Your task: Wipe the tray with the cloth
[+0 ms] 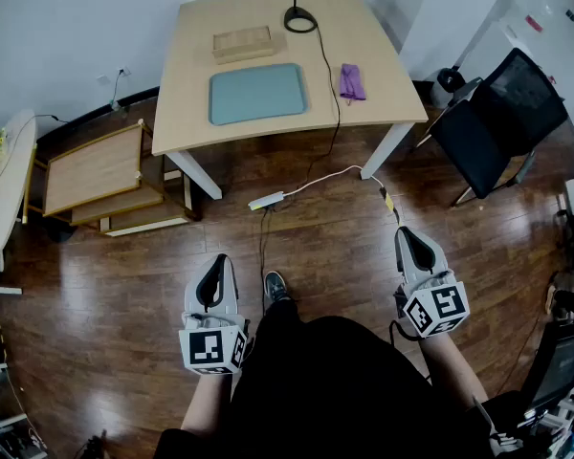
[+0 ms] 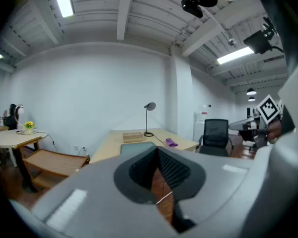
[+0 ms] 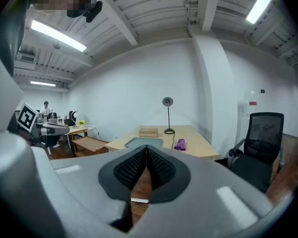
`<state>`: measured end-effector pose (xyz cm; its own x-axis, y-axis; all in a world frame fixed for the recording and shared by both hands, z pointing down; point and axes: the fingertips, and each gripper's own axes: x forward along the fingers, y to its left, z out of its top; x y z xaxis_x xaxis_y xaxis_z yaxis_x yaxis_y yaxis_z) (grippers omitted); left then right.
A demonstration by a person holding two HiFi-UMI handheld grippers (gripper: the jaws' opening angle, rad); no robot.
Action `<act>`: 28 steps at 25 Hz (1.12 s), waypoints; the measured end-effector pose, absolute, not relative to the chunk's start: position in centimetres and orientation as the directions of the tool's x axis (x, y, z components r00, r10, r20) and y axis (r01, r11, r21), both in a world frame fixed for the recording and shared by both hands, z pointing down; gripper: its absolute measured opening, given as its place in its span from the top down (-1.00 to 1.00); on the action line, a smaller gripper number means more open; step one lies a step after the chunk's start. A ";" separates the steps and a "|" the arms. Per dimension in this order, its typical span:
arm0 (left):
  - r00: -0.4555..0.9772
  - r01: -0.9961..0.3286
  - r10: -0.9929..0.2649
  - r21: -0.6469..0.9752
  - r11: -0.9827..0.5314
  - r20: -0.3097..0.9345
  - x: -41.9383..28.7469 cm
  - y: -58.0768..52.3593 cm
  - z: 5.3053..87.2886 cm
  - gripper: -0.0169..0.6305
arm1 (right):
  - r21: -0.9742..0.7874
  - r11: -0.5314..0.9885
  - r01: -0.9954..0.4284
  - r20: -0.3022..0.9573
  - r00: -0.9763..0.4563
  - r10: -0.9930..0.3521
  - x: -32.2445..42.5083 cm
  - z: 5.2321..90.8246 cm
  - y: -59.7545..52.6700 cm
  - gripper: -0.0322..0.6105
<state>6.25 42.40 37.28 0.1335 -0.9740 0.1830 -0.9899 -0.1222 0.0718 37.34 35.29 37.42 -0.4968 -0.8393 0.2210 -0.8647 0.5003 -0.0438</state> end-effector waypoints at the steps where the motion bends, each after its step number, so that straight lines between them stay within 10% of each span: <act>1: 0.138 -0.989 -0.972 0.080 -0.125 0.192 5.1 41.1 37.4 0.88 | -0.043 0.498 -0.866 0.231 -0.494 -0.838 36.6 37.6 34.0 0.89; 21: -0.011 -0.973 -0.810 0.180 0.143 0.586 -11.6 9.1 54.1 0.78 | 0.068 0.384 -0.921 0.735 -0.214 -0.644 36.2 60.5 -11.6 0.32; 28: -0.102 -0.932 -0.774 0.212 0.294 0.625 -12.6 4.9 56.2 0.88 | -0.140 0.270 -0.952 0.840 -0.259 -0.476 33.5 66.2 -18.2 -0.07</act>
